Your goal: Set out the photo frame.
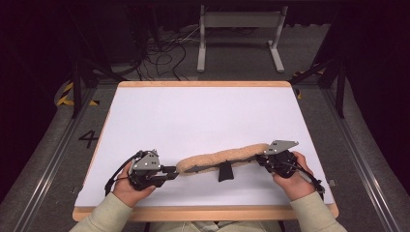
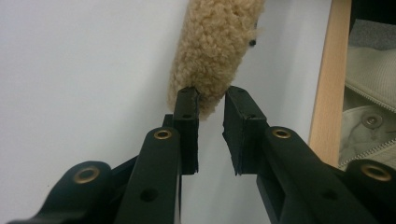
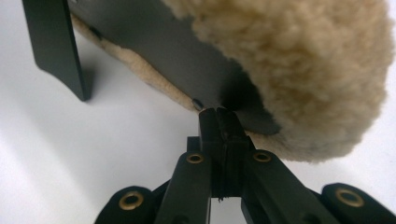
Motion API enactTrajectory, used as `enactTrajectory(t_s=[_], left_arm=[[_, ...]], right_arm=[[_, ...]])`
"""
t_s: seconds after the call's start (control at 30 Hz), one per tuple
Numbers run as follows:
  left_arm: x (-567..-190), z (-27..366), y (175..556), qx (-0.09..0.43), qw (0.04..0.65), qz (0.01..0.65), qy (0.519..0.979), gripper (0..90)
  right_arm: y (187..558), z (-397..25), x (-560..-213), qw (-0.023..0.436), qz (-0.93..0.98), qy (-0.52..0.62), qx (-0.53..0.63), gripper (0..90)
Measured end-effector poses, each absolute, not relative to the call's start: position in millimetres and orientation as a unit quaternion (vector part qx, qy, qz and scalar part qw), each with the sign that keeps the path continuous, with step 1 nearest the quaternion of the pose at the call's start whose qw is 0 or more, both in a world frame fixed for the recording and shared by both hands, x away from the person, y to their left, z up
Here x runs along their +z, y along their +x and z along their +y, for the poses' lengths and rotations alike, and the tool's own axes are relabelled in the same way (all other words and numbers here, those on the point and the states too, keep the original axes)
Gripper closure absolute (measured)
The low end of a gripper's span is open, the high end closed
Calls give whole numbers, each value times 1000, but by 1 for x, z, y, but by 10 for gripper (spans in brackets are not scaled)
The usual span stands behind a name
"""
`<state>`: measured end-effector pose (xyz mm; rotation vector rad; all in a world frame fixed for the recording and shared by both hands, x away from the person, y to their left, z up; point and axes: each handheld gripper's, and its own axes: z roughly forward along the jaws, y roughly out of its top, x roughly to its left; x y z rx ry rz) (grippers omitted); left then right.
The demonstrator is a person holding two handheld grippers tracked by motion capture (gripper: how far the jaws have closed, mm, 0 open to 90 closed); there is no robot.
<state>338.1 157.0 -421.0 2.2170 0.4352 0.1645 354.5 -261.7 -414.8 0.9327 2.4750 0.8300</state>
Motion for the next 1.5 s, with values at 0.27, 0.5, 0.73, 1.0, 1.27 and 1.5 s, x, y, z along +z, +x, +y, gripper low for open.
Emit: enactTrajectory(t_s=[0.27, 0.5, 0.73, 1.0, 1.27, 1.5], left_arm=[[-421, 154, 336, 58, 425, 160, 889, 762], [-421, 152, 335, 53, 425, 153, 891, 764], [-421, 149, 332, 52, 423, 140, 894, 775], [-416, 154, 330, 50, 430, 135, 891, 898], [-416, 164, 340, 59, 441, 190, 875, 899], [-427, 152, 345, 45, 421, 190, 886, 900]], right_arm=[[364, -261, -418, 200, 868, 340, 303, 900], [373, -258, -421, 215, 857, 346, 315, 900], [381, -254, -424, 226, 853, 348, 316, 900], [376, -257, -424, 219, 854, 346, 322, 900], [379, -254, -435, 205, 856, 356, 314, 900], [388, -262, -439, 202, 828, 397, 339, 900]])
